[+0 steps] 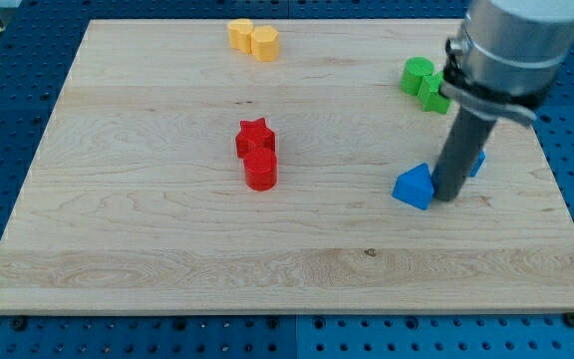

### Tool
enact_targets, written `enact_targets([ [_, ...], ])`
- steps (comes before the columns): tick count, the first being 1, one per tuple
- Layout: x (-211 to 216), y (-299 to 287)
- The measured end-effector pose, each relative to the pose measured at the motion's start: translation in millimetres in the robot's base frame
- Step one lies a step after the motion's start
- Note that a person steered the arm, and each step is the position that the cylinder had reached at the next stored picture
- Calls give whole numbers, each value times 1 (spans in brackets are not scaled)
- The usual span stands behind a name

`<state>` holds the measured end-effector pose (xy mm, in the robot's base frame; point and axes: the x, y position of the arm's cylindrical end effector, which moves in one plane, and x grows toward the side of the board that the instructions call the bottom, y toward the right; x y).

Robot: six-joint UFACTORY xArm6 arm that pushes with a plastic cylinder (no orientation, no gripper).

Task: Slide the blue triangle to the bottom left of the board

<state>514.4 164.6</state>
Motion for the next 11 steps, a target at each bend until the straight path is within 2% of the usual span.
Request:
enact_targets([
  [1, -4, -9],
  [2, -6, -55],
  [4, -20, -24],
  [5, -43, -40],
  [6, -39, -96],
  [7, -3, -161],
  [8, 23, -198],
  [10, -4, -141],
  [11, -4, -97],
])
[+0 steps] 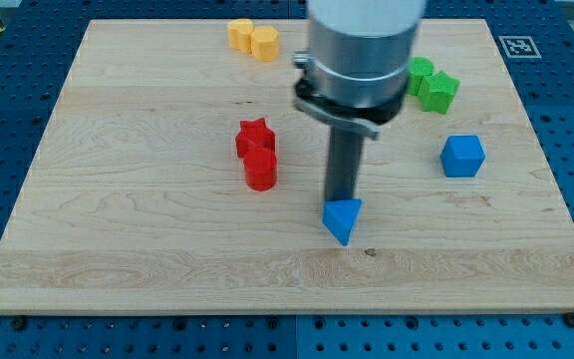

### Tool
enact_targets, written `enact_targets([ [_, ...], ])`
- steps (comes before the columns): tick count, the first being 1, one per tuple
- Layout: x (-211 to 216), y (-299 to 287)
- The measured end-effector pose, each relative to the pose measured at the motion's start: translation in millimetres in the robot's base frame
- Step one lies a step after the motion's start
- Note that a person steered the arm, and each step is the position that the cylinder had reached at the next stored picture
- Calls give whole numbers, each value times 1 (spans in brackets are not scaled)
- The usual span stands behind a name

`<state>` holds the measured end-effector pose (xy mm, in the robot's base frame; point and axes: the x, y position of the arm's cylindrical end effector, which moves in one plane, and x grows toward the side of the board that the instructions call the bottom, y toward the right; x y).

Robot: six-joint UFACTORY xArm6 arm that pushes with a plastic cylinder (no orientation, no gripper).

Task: Slide the blue triangle to the bottom left of the board

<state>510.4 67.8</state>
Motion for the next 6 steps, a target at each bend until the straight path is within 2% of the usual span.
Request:
enact_targets([
  [2, 1, 56],
  [3, 21, 44],
  [5, 28, -99],
  [6, 30, -149],
])
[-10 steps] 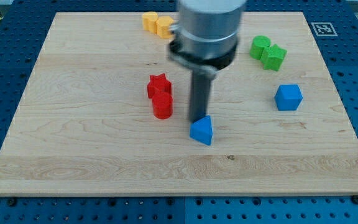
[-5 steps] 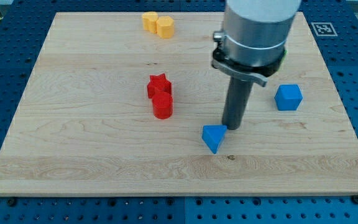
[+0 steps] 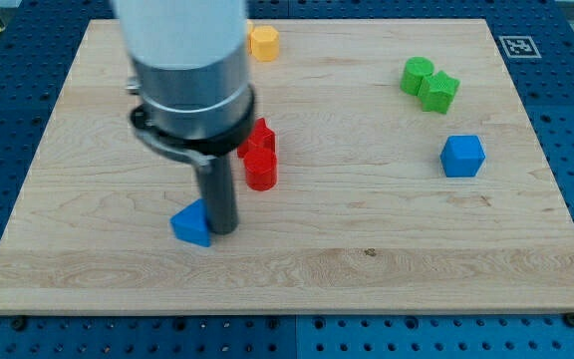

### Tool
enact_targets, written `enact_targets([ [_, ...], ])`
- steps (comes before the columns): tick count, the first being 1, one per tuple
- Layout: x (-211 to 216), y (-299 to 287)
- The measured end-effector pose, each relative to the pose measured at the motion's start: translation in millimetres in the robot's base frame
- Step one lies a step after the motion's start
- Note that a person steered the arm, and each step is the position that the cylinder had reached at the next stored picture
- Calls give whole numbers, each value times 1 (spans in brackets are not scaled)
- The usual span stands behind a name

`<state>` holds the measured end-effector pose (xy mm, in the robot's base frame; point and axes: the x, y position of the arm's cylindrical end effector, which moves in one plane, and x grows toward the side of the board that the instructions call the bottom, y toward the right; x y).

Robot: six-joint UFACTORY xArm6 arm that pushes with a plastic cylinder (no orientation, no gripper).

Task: Slide the blue triangle to the bottom left of the board

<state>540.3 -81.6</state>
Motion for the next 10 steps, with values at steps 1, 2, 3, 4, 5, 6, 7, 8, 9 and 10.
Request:
enact_targets([
  [1, 0, 16],
  [2, -1, 16],
  [3, 1, -23],
  [4, 14, -51],
  [5, 16, -56],
  [6, -7, -58],
  [7, -7, -72],
  [8, 11, -83],
  [9, 22, -83],
  [10, -2, -56],
])
